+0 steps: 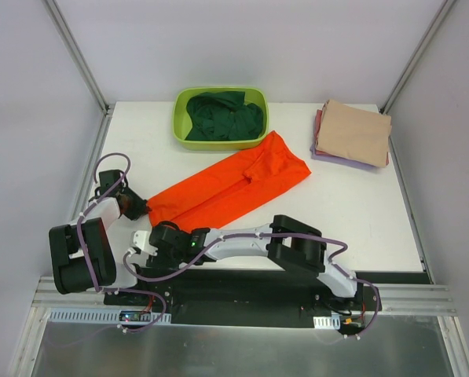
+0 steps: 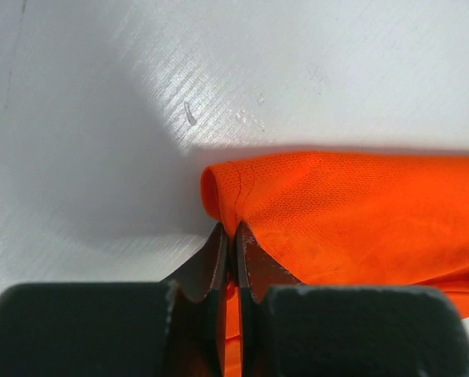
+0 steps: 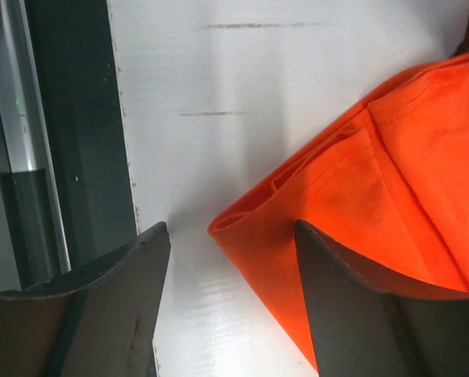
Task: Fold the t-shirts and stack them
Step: Grab the bottom of the folded rectangular tshirt with both arms
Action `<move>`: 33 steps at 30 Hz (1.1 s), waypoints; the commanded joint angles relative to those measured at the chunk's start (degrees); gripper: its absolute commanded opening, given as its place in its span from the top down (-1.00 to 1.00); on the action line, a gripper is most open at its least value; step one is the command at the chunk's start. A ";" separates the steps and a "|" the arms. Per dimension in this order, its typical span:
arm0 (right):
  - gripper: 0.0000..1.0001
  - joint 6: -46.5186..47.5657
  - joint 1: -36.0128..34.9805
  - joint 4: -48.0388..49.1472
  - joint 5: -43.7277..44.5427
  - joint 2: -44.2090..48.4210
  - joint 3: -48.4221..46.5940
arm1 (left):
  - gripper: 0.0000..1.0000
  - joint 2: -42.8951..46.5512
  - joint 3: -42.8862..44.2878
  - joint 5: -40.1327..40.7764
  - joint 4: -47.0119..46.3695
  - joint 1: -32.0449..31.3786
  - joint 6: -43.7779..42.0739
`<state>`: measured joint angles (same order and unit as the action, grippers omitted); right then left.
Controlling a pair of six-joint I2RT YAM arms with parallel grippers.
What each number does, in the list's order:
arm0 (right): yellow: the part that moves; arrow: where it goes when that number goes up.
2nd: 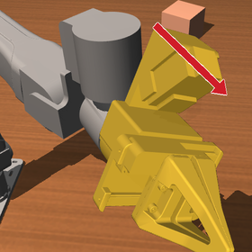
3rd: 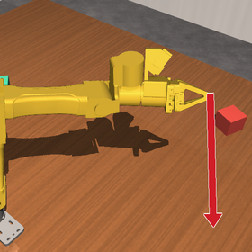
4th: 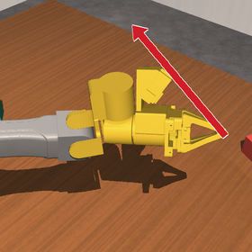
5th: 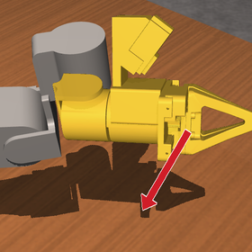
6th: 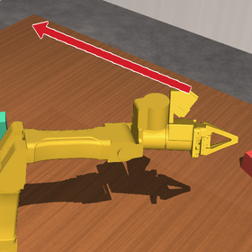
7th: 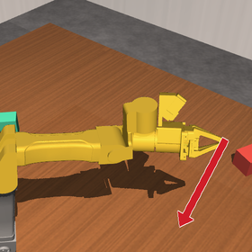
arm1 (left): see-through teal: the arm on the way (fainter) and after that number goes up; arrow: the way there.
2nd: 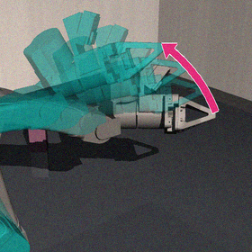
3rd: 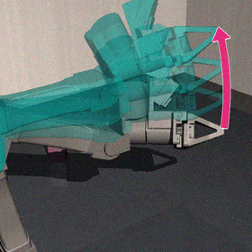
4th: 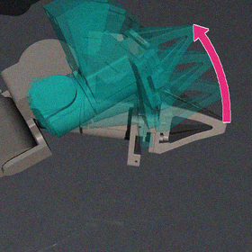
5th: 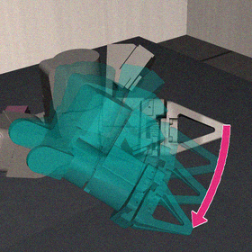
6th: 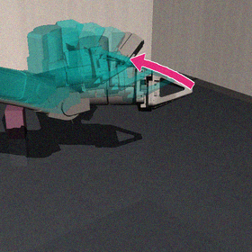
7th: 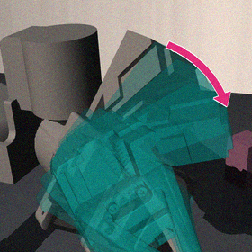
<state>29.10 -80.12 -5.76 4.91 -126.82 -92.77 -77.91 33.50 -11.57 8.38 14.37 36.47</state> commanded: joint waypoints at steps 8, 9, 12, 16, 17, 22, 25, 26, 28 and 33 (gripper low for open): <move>0.36 2.27 0.31 -1.62 7.48 -3.78 -1.10 | 1.00 0.56 -2.03 2.69 3.57 0.39 -0.87; 0.36 2.10 0.31 -1.62 8.09 -3.43 -0.66 | 1.00 1.35 -2.12 3.22 3.92 0.48 -0.44; 0.70 1.40 0.49 -1.62 8.98 -1.59 1.44 | 1.00 4.16 -2.82 4.28 5.24 0.39 0.88; 0.99 -0.53 0.40 -1.62 2.41 4.55 6.10 | 1.00 9.69 -4.22 3.05 8.92 0.39 2.37; 0.99 -1.15 0.40 -1.62 0.39 6.14 7.59 | 1.00 11.53 -5.01 3.31 9.98 0.39 3.60; 0.99 -1.76 0.49 -1.89 -6.49 15.28 17.61 | 1.00 23.12 -13.62 -1.08 11.04 -1.01 9.93; 0.99 -2.99 0.93 -5.74 -10.87 19.15 18.94 | 1.00 31.39 -17.05 -2.31 13.58 -2.24 11.78; 0.99 -4.04 0.93 -5.84 -12.97 20.46 19.90 | 1.00 33.76 -17.06 -1.88 15.59 -2.24 12.04; 0.99 -6.33 0.84 -4.18 -19.56 22.14 21.48 | 1.00 38.51 -15.49 1.10 20.24 -2.33 12.14; 0.99 -14.15 0.58 2.15 -32.41 22.41 20.97 | 1.00 44.15 -10.65 3.31 25.19 -2.33 11.70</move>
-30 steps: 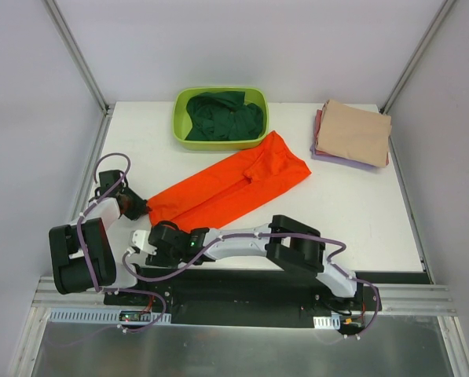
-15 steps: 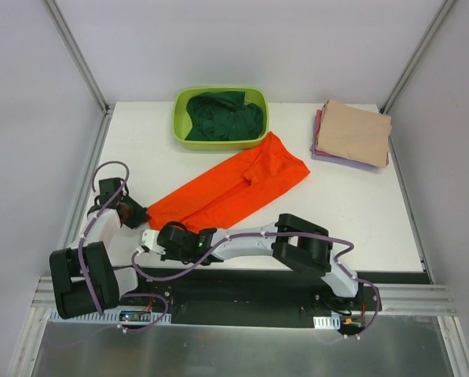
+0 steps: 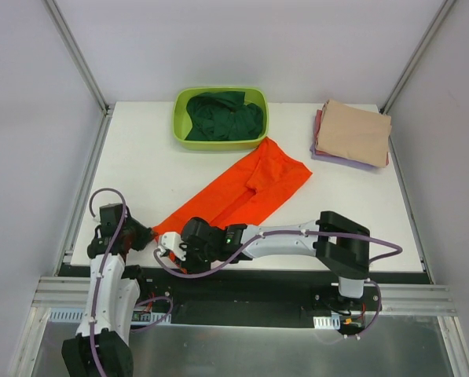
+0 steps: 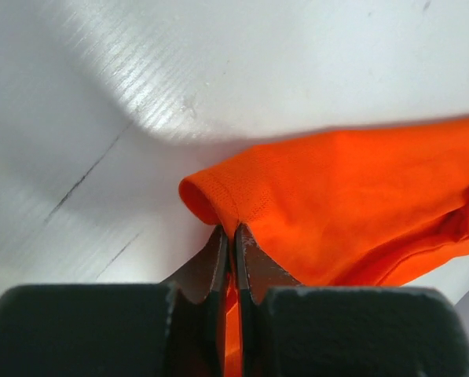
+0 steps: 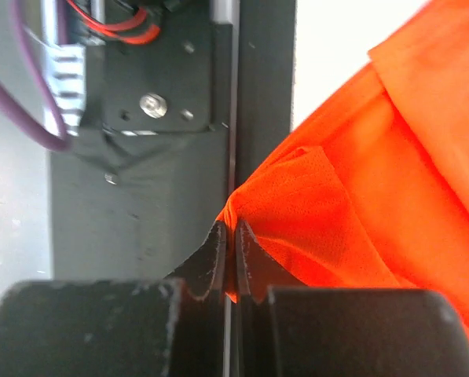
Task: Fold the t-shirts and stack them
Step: Grab the bottom of the folded rectangular tshirt with both arms, then fold the folded rectangular tshirt in 1/3 of the way
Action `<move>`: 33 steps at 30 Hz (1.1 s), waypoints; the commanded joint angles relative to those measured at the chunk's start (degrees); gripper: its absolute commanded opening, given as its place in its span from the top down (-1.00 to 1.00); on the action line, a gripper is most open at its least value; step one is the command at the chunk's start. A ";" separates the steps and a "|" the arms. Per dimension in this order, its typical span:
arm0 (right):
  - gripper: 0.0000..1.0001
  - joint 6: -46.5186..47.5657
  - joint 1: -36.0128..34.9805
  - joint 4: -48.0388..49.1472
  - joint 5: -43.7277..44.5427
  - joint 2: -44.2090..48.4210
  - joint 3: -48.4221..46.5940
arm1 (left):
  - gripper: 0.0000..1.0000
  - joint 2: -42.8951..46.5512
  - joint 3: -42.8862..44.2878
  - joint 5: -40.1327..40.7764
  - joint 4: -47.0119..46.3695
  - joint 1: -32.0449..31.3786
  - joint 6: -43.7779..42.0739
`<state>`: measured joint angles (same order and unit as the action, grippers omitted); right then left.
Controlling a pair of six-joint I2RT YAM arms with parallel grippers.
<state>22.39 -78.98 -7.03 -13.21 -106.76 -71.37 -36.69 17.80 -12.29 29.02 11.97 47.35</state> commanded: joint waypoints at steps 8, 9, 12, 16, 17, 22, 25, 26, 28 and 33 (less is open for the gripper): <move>0.99 -11.14 0.93 5.00 -8.68 6.91 2.72 | 1.00 2.85 9.17 1.93 5.97 -0.10 -0.24; 0.99 -11.58 1.28 5.35 -7.98 7.87 3.78 | 1.00 2.67 10.14 1.58 5.88 -0.36 -0.33; 0.99 -14.21 2.95 6.76 -5.69 10.77 6.15 | 1.00 1.36 13.30 1.04 4.65 -2.73 0.19; 0.99 -15.89 6.55 9.05 -3.32 14.11 10.19 | 1.00 -3.64 19.18 1.91 0.17 -8.70 0.11; 0.99 -16.58 7.69 9.05 -2.88 14.82 11.25 | 1.00 -6.09 21.03 3.05 -0.53 -10.63 0.11; 0.99 -18.61 13.49 9.05 -1.38 20.09 15.99 | 1.00 -18.31 27.63 7.45 -4.84 -20.39 0.46; 0.99 -20.37 16.92 8.96 -0.76 22.64 18.28 | 1.00 -25.43 31.76 9.74 -7.21 -24.44 0.72; 0.99 -20.72 18.50 8.87 -0.76 23.34 18.98 | 1.00 -27.63 33.07 9.92 -8.00 -25.14 0.72; 0.99 -21.34 20.87 8.70 -0.85 24.23 20.04 | 1.00 -31.32 35.62 10.18 -9.06 -26.11 0.55; 0.99 -21.87 27.20 7.47 -1.38 25.37 21.54 | 1.00 -40.46 42.39 9.49 -10.91 -28.92 -0.33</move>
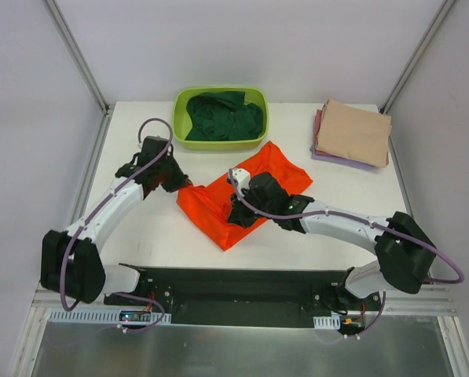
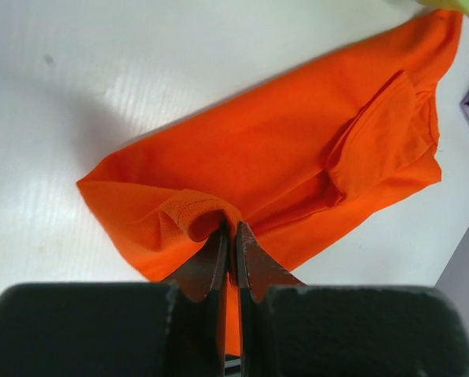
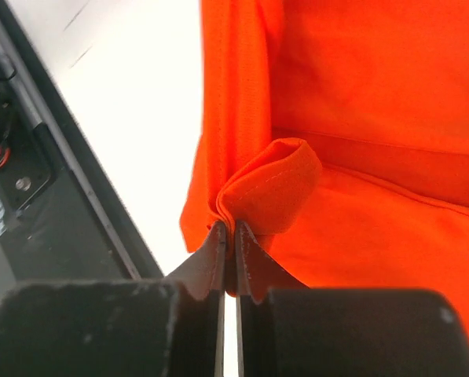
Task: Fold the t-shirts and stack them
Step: Fold the folded rectangular tshirt in 1/3 of the way
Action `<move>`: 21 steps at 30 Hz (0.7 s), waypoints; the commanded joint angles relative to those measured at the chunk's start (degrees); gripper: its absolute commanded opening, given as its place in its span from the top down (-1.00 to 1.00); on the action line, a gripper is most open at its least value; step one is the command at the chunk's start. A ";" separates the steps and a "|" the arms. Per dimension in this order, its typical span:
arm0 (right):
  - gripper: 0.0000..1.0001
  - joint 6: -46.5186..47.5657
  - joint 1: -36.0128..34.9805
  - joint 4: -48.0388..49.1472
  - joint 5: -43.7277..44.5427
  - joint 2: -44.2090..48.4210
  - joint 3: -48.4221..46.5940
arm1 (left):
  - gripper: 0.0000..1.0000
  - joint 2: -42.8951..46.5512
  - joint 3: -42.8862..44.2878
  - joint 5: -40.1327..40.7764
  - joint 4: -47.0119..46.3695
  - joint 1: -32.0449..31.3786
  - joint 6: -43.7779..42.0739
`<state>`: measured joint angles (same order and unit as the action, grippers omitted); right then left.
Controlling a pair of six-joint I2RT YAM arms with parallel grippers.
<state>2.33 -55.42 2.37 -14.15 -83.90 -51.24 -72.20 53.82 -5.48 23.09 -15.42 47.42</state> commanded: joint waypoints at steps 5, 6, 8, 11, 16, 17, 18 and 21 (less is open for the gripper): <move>0.99 -1.54 8.13 -2.11 -0.09 3.13 2.29 | 1.00 -13.30 12.61 2.40 -4.99 -3.21 -1.28; 0.99 -1.62 8.92 -2.11 0.09 3.21 2.46 | 1.00 -14.62 13.93 2.57 -4.99 -3.47 -1.54; 0.99 -1.71 10.41 -3.50 -0.17 3.04 2.73 | 1.00 -17.52 16.13 2.22 -4.99 -3.74 -1.89; 0.99 -2.15 12.52 -3.86 -0.09 2.43 3.17 | 1.00 -21.47 19.38 1.26 -5.07 -4.44 -2.86; 0.99 -3.91 14.81 -4.30 -0.61 1.63 3.96 | 1.00 -28.16 23.69 0.03 -4.90 -5.67 -4.26; 0.99 -4.08 15.33 -4.22 -0.53 1.37 4.22 | 1.00 -28.95 24.22 -0.15 -4.99 -5.85 -4.44; 0.99 -4.43 15.69 -4.22 -0.26 1.11 4.31 | 1.00 -29.83 24.75 -0.32 -4.90 -6.02 -4.70; 0.99 -4.79 16.48 -4.13 0.09 0.58 5.01 | 1.00 -31.76 25.80 -0.41 -4.98 -6.20 -4.62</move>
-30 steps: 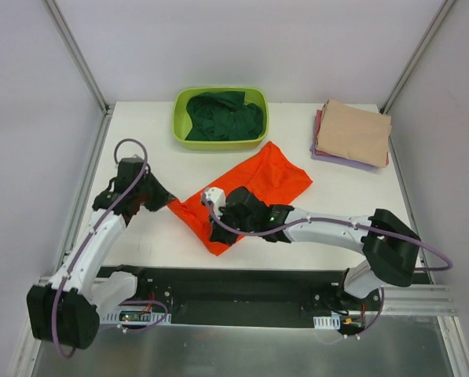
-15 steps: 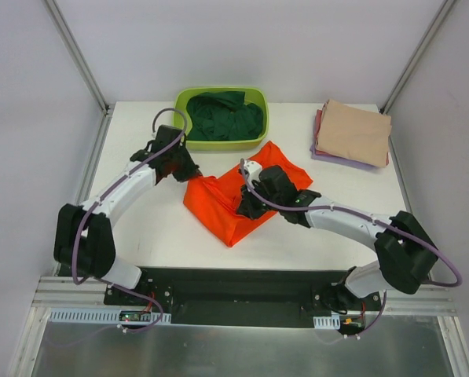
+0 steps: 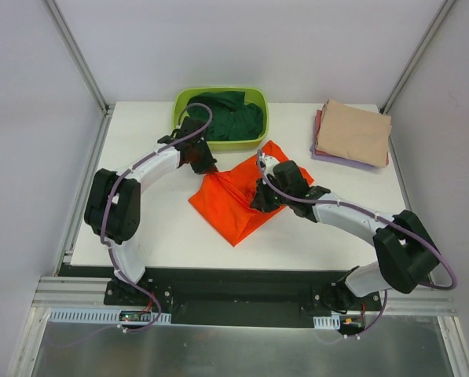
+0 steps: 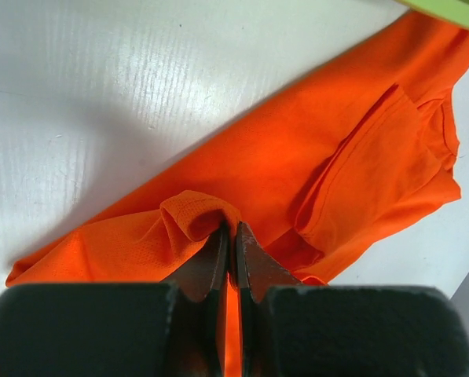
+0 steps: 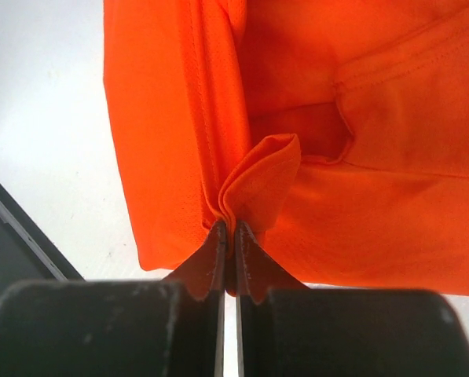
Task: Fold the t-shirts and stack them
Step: Fold the folded rectangular tshirt in 1/3 of the way
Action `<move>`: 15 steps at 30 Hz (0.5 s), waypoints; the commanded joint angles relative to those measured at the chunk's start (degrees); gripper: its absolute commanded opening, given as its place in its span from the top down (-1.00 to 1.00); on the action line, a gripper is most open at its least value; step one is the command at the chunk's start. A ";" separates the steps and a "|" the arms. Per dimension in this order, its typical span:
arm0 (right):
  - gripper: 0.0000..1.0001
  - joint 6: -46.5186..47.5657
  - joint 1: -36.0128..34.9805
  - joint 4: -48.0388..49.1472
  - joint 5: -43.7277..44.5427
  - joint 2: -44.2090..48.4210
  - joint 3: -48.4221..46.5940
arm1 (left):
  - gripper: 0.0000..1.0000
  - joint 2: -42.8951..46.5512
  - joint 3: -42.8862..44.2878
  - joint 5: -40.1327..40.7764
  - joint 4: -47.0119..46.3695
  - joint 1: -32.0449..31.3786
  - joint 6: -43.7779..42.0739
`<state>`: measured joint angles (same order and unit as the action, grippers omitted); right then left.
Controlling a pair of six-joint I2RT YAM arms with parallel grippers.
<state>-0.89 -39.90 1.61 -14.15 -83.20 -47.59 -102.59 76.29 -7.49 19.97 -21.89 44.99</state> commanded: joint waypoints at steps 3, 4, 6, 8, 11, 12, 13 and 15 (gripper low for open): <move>0.99 -1.93 1.75 -3.28 0.79 -1.43 1.45 | 1.00 -3.49 4.39 0.46 -1.86 0.18 -2.63; 0.99 -2.01 1.93 -3.36 0.88 -1.79 1.36 | 1.00 -4.28 4.83 0.02 -1.77 0.09 -2.72; 0.99 -2.63 2.28 -2.93 1.41 -2.58 1.71 | 1.00 -5.78 5.88 -0.51 -1.69 -0.34 -2.98; 0.99 -2.98 2.37 -2.31 2.28 -2.93 2.06 | 1.00 -7.18 6.76 -0.60 -1.86 -0.70 -3.24; 0.99 -4.73 2.63 -1.87 3.69 -4.07 2.50 | 0.88 -9.47 8.17 -1.39 -1.86 -0.79 -3.07; 0.99 -5.44 2.55 -1.87 4.48 -4.34 2.77 | 0.84 -10.17 8.61 -1.83 -1.77 -0.87 -3.16; 0.97 -6.23 2.63 -1.87 5.53 -4.51 3.20 | 0.79 -10.70 9.05 -2.27 -1.77 -0.87 -3.24; 0.88 -7.37 2.63 -0.03 8.25 -4.08 3.73 | 0.64 -11.41 9.84 -2.97 -1.86 -0.96 -3.59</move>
<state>-4.95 -37.63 2.11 -10.96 -87.20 -45.50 -112.73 82.48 -10.52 19.84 -23.33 43.29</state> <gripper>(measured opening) 0.036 0.127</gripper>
